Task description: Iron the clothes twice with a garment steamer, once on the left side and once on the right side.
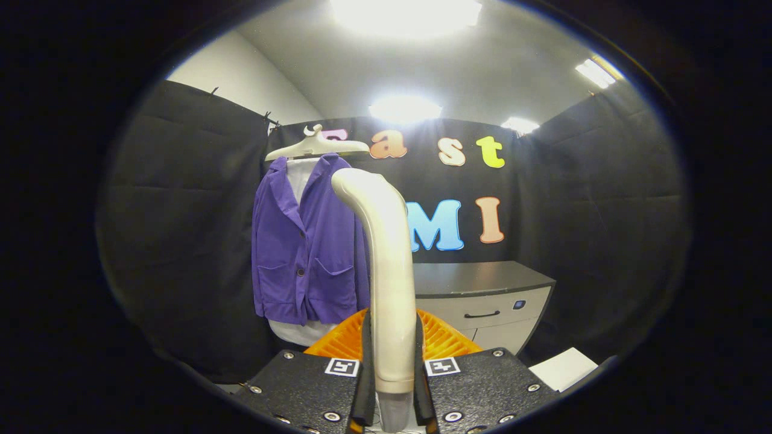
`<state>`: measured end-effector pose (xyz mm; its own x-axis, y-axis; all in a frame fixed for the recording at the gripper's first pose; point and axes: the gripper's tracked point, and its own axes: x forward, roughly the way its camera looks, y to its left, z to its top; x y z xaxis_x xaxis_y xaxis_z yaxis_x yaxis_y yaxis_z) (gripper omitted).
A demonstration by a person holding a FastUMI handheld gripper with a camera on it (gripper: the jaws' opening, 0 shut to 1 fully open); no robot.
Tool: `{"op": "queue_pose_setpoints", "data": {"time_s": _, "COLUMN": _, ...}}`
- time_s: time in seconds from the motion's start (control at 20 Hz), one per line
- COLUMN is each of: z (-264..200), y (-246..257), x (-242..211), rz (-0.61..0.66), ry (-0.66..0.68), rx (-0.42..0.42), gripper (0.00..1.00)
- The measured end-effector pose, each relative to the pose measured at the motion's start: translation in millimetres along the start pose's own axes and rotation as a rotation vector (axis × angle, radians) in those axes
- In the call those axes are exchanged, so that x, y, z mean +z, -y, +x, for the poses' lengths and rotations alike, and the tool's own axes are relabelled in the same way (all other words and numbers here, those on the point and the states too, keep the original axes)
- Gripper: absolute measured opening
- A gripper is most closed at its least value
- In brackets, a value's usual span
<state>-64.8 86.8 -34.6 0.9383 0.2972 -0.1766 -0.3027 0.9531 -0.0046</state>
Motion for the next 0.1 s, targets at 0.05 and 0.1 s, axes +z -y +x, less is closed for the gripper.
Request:
{"op": "queue_pose_setpoints", "data": {"time_s": 0.05, "z": 2.3, "y": -2.5, "x": -2.9, "rz": 0.006, "ry": -0.002, "rx": -0.007, "gripper": 0.25}}
{"op": "queue_pose_setpoints", "data": {"time_s": 0.1, "z": 5.4, "y": -5.1, "x": -6.1, "rz": 0.01, "ry": -0.01, "rx": -0.01, "gripper": 0.25}}
